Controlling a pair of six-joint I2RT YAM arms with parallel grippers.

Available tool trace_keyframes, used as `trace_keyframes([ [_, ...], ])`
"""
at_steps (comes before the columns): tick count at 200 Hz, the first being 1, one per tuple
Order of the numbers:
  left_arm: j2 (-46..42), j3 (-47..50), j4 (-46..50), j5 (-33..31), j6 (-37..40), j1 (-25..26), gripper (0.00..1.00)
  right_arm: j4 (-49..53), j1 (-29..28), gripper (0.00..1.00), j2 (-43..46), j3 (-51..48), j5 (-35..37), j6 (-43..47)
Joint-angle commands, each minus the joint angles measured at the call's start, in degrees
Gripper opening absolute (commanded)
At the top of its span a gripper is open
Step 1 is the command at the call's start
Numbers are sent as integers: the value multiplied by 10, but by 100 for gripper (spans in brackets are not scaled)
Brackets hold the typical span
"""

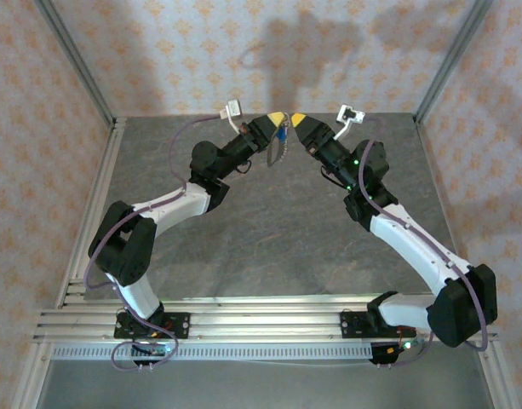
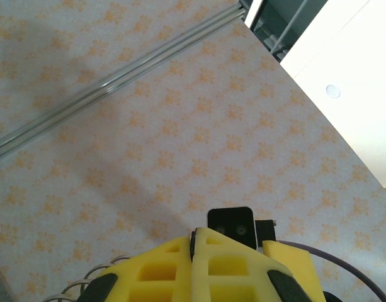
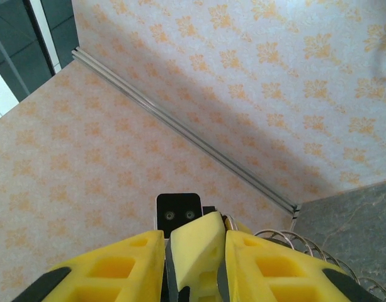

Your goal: Put the keys on the keyring

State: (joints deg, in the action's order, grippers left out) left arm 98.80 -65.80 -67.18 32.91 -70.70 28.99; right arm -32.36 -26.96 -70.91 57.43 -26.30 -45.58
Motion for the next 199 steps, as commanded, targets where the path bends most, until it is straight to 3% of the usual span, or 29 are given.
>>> trace_keyframes([
  [1,-3,-9,-40,-2,-4,1,0,-15,2,31,-4,15,0,6],
  [72,-2,-8,-41,-2,-5,0,0,-33,-3,30,-48,42,-11,-7],
  [138,-3,-5,-43,-1,-4,1,0,-31,-9,23,-63,56,-17,-5],
  [181,-3,-4,-43,-2,-5,1,0,-21,-10,0,-66,59,-30,2],
  [199,-4,-5,-42,-2,-3,1,0,-8,-9,0,-61,59,-30,12],
])
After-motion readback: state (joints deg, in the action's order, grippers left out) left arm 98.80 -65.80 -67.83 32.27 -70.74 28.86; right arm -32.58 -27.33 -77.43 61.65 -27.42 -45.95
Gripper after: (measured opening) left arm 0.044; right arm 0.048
